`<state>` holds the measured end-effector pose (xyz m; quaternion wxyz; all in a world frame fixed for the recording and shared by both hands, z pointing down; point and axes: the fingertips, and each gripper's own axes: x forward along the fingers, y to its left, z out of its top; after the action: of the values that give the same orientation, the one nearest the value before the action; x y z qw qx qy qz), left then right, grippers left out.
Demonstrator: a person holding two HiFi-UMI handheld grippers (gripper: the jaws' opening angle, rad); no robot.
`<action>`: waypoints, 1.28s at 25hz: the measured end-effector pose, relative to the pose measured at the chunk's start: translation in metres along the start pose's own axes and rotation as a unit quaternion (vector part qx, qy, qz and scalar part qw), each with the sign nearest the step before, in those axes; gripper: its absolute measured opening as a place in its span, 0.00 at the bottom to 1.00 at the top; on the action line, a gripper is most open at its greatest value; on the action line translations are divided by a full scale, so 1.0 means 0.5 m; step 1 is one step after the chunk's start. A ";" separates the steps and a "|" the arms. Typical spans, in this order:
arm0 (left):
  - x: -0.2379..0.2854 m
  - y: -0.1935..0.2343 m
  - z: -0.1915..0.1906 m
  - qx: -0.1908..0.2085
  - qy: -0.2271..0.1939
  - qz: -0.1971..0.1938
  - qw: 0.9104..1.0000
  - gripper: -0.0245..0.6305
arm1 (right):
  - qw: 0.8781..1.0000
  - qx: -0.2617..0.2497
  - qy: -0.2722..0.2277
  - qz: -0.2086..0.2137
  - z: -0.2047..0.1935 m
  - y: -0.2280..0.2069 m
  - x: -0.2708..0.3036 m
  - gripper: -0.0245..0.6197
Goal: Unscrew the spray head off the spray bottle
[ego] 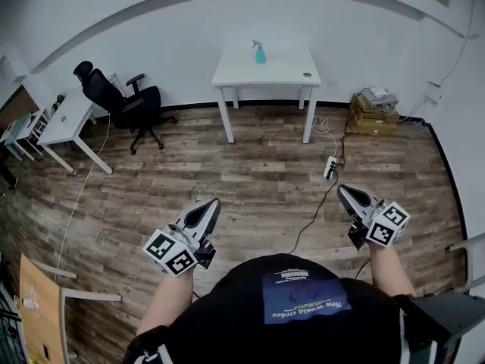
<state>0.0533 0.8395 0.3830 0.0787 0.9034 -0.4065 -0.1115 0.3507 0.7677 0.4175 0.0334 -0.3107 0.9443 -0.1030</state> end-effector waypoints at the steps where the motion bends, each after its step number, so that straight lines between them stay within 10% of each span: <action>1: 0.011 0.001 -0.001 0.001 0.000 -0.001 1.000 0.03 | 1.000 0.002 0.002 0.001 -0.003 -0.012 0.002 0.03; 32: 0.061 0.578 0.115 0.000 -0.021 -0.087 0.996 0.03 | 0.998 -0.010 0.000 -0.065 0.026 -0.049 0.534 0.03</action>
<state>-0.1494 0.6236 0.3909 0.0598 0.9328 -0.3282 -0.1367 0.1520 0.5876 0.4102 0.0239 -0.3713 0.9233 -0.0949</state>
